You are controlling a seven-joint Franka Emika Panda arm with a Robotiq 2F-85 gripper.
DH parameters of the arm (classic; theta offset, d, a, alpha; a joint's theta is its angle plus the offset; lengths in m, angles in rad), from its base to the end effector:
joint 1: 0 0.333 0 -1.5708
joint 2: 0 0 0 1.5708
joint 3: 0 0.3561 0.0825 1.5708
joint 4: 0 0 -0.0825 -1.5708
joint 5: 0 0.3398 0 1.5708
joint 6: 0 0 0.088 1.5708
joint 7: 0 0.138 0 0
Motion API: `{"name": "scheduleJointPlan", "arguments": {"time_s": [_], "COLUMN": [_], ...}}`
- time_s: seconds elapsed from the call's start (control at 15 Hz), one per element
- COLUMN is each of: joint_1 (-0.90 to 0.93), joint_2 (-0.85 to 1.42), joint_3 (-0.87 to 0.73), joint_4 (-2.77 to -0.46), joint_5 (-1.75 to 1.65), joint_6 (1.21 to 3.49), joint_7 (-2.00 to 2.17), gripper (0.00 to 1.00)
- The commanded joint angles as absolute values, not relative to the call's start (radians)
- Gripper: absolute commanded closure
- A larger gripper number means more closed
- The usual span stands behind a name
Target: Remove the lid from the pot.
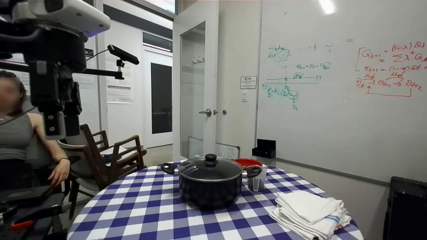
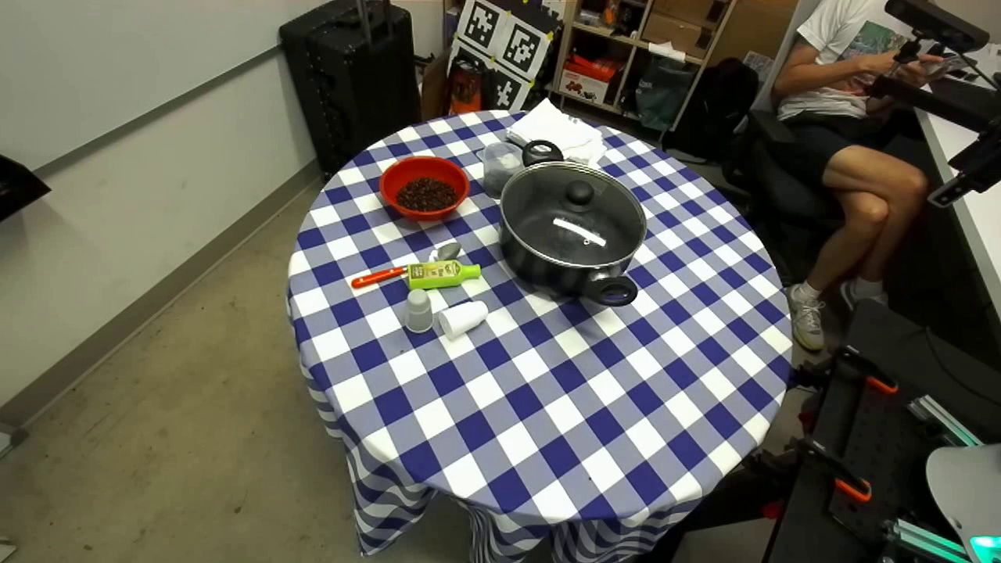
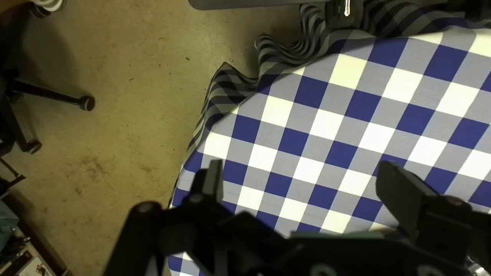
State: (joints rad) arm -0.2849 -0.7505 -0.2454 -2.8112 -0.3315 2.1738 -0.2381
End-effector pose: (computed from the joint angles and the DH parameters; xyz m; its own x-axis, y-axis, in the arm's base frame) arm 0.2176 -0.1512 0.4297 0.9960 -0.0571 0.0682 -0.0665 -0.9873 0.1444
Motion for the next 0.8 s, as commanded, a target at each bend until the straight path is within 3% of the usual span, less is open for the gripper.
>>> {"name": "scheduleJointPlan", "arguments": {"time_s": [0.0, 0.73], "joint_1": [-0.283, -0.086], "joint_2": [-0.719, -0.222], "joint_3": [-0.237, -0.147], "joint_4": [-2.792, -2.436], "joint_5": [-0.328, -0.183], "joint_6": [2.178, 2.416], "joint_7": [-0.22, -0.215], "gripper": [0.0, 0.0]}}
